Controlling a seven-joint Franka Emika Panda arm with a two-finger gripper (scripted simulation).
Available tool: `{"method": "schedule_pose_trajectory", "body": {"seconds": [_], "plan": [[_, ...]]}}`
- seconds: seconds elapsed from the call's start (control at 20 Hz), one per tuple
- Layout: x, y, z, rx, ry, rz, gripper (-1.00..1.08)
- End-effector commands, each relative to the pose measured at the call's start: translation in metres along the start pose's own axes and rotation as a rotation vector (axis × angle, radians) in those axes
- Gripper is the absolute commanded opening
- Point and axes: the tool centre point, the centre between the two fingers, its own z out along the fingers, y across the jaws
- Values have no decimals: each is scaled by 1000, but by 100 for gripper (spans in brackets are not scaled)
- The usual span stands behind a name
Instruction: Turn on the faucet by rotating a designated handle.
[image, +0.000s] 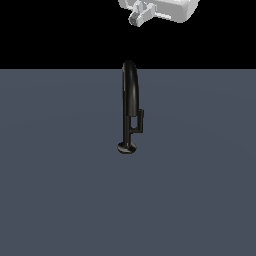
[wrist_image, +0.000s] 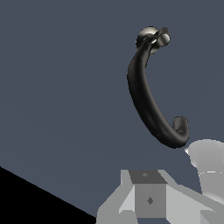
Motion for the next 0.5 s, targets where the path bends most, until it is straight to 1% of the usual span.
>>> {"method": "schedule_pose_trajectory", "body": {"seconds": [0.0,0.45], "plan": [[18,0,3,39,-44,42,-100],[85,8,22,193,-214,205,-100]]}}
